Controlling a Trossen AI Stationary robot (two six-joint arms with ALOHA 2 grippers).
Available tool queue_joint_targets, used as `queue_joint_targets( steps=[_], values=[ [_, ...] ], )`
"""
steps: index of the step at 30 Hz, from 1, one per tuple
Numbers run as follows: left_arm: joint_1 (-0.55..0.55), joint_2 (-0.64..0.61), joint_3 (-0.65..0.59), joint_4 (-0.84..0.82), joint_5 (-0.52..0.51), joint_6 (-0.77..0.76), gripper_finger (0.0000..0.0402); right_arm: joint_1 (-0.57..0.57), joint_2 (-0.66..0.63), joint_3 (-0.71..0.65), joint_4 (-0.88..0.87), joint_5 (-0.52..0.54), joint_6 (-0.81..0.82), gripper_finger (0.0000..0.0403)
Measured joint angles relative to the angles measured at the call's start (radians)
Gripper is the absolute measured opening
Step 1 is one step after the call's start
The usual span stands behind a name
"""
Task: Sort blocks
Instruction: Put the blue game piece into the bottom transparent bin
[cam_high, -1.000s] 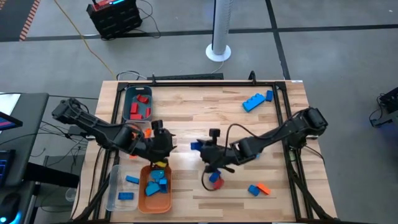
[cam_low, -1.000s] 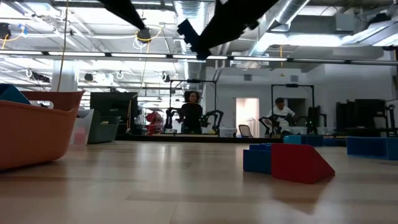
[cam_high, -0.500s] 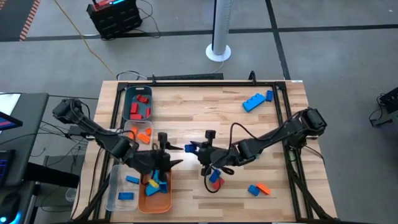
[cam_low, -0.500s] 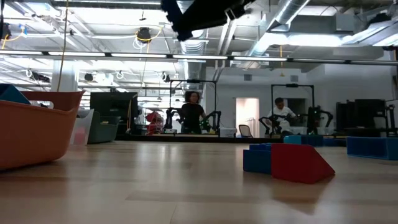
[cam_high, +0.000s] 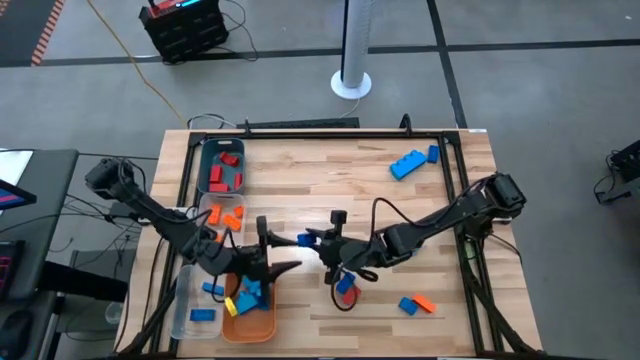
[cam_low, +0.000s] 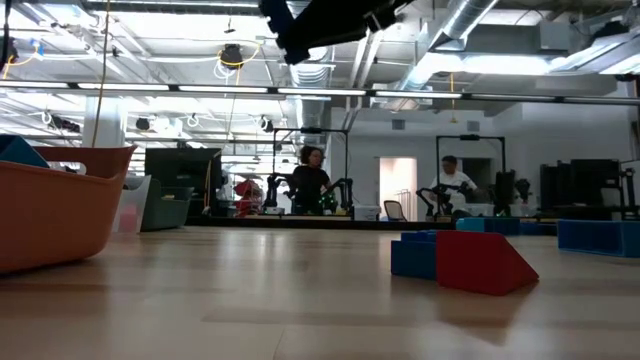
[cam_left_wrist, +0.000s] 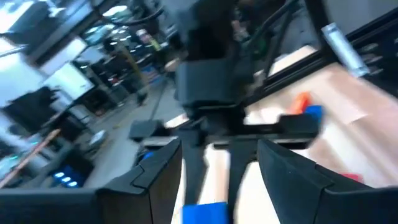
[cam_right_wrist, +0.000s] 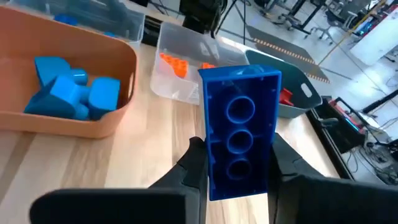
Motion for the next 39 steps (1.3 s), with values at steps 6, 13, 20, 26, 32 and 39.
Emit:
queue_joint_targets(
  steps=[6,13,20,26,32,39],
  values=[
    [0.034,-0.006,-0.060,0.080,0.020,0.024,0.0204,0.006,0.000,0.000,0.085,0.001,-0.052,0.0081],
    [0.091,-0.006,-0.073,0.087,0.104,-0.008,0.0204,0.018,0.000,0.000,0.114,0.000,-0.084,0.0081],
    [0.108,-0.006,-0.073,0.071,0.128,-0.094,0.0204,0.023,0.000,0.000,0.124,-0.001,-0.096,0.0081],
    [0.111,-0.006,-0.073,0.051,0.126,-0.117,0.0217,0.025,0.000,0.000,0.131,-0.001,-0.099,0.0081],
    [0.112,-0.006,-0.073,0.027,0.121,-0.086,0.0237,0.041,0.000,0.000,0.183,-0.002,-0.122,0.0081],
    [0.112,-0.005,-0.073,0.026,0.119,-0.044,0.0222,0.041,0.000,0.000,0.190,-0.003,-0.122,0.0082]
  ],
)
